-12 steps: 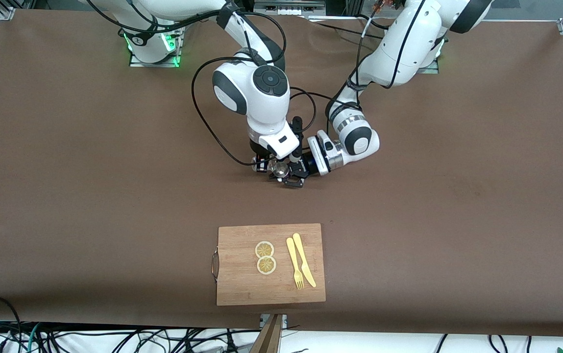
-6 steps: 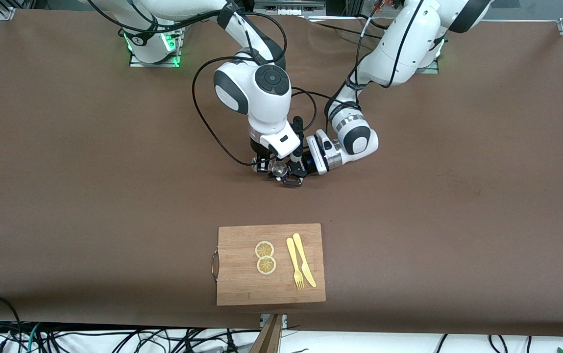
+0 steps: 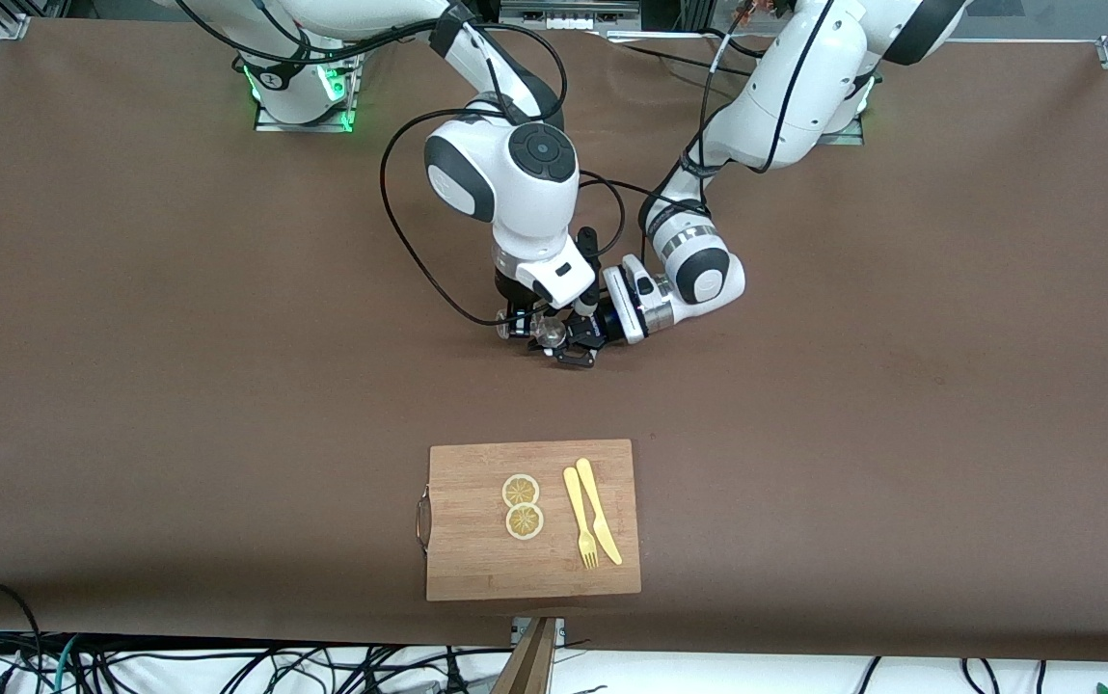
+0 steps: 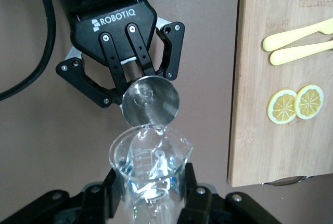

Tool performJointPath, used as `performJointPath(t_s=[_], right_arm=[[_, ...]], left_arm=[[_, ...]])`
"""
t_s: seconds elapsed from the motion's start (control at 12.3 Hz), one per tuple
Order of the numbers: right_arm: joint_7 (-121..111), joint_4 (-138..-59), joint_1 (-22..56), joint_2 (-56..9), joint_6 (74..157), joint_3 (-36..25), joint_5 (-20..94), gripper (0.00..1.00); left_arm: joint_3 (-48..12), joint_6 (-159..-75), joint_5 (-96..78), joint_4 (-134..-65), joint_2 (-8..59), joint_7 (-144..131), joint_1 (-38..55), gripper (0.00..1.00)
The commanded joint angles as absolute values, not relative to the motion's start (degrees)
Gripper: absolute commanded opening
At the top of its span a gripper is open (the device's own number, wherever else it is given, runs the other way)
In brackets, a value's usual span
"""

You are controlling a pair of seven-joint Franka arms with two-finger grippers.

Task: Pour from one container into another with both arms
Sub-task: 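Tilt the beaker with the right gripper, pouring into the held jigger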

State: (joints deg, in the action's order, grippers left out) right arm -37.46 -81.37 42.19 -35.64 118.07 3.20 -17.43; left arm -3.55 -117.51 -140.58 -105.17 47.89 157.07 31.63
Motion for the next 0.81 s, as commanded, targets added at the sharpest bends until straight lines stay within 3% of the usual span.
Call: performJointPath(t_s=[0.0, 0.73], right_arm=[[-36.2, -81.3, 42.4, -35.7, 118.3, 3.6, -19.0, 0.27], [-36.4, -81.3, 41.0, -35.7, 120.3, 3.6, -17.8, 0.27]], left_arm=[[-3.5, -118.0, -144.2, -104.2, 48.5, 164.2, 32.3, 0.0], [-3.5, -117.9, -144.2, -104.3, 48.4, 164.3, 32.1, 0.0]])
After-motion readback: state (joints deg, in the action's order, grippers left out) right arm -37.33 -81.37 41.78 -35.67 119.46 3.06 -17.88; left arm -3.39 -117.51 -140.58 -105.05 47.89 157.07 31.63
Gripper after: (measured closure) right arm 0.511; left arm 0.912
